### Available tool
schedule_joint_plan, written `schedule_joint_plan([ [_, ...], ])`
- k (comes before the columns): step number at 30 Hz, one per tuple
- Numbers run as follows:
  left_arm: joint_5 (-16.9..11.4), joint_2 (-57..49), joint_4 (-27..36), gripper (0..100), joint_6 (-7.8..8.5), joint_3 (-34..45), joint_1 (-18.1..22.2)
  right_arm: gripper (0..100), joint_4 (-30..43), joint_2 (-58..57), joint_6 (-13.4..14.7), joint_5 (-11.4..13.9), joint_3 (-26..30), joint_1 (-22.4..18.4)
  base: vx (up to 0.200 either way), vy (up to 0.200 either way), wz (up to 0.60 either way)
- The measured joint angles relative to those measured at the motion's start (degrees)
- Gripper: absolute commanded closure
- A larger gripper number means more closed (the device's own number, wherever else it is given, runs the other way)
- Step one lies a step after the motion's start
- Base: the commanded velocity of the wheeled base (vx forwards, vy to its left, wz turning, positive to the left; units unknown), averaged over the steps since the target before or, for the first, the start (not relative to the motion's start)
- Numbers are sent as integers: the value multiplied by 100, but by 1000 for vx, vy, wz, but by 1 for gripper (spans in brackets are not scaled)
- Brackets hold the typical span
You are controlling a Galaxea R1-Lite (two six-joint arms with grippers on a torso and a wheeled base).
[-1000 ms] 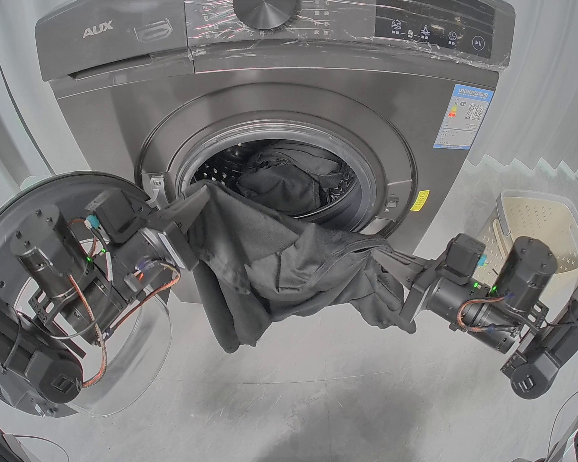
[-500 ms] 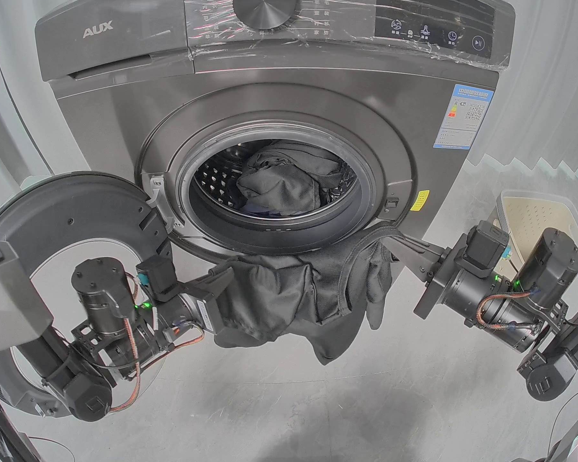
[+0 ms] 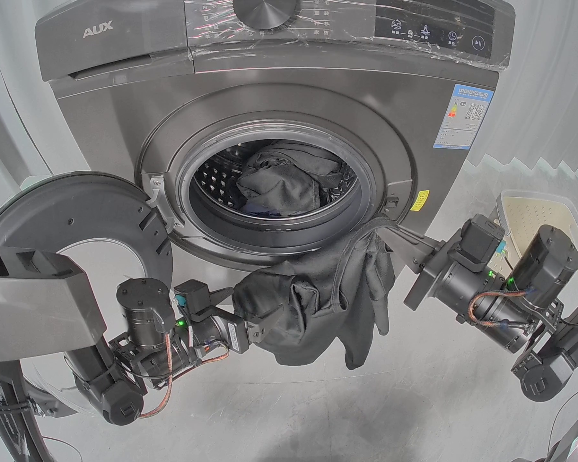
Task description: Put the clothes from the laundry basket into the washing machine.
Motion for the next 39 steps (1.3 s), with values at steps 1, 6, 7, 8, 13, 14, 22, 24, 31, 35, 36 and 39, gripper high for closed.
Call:
schedule_joint_plan([
  [1,-37,21,-68,0,7,5,-23,100,5,29,13,-82,-59,6,0,0,0],
  [6,-112,79,-297,0,22,20,-161,100,9,210,185,-345,-301,17,0,0,0],
  [7,-110,85,-310,0,35,20,-185,100,11,247,211,-380,-343,17,0,0,0],
  [8,-110,90,-317,0,49,18,-210,100,9,280,224,-399,-373,15,0,0,0],
  [13,-129,101,-323,0,180,2,-350,100,9,407,249,-424,-497,11,0,0,0],
  [14,-138,104,-328,0,194,-4,-384,100,9,435,262,-433,-538,11,0,0,0],
  [22,-334,201,-330,0,224,-149,-679,100,-35,641,391,-638,-833,11,0,0,0],
  [24,-343,269,-328,0,229,-254,-723,100,-38,674,411,-645,-869,13,0,0,0],
  [31,-338,573,-328,0,254,-750,-786,100,-44,724,422,-649,-918,30,0,0,0],
  [35,-329,840,-328,0,440,-1112,-783,100,-44,722,422,-649,-918,33,0,0,0],
  [36,-324,917,-328,0,479,-1211,-775,100,-44,722,421,-651,-918,33,0,0,0],
  [39,-316,1115,-323,0,519,-1469,-753,100,-44,711,418,-649,-918,35,0,0,0],
])
